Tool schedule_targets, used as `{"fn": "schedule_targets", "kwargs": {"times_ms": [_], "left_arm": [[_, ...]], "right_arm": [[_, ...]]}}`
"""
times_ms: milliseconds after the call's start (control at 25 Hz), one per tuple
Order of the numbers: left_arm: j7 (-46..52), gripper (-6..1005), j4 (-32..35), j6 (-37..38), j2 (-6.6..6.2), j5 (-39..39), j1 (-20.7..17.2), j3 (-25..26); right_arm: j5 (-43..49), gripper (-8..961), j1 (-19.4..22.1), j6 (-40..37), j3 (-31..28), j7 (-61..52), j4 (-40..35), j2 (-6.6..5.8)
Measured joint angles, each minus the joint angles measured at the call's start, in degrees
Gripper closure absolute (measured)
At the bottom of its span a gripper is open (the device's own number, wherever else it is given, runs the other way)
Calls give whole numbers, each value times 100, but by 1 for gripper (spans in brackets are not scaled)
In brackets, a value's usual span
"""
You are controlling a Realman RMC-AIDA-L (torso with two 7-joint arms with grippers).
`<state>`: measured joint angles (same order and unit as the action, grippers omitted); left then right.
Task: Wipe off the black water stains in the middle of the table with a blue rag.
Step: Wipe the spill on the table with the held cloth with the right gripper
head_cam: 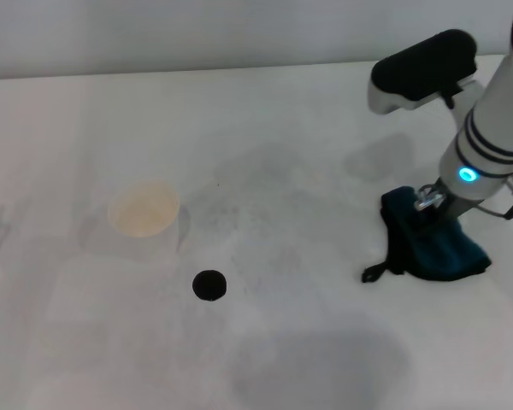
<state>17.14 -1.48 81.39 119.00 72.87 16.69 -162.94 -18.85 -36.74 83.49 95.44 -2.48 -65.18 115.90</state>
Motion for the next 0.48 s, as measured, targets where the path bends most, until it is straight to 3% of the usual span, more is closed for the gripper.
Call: {"fn": "schedule_targets", "kwargs": {"times_ms": [480], "left_arm": [[0, 119, 3, 0, -9, -23, 9, 0]], "right_arm": [[-1064, 887, -311, -170, 1240, -398, -701, 27]]}}
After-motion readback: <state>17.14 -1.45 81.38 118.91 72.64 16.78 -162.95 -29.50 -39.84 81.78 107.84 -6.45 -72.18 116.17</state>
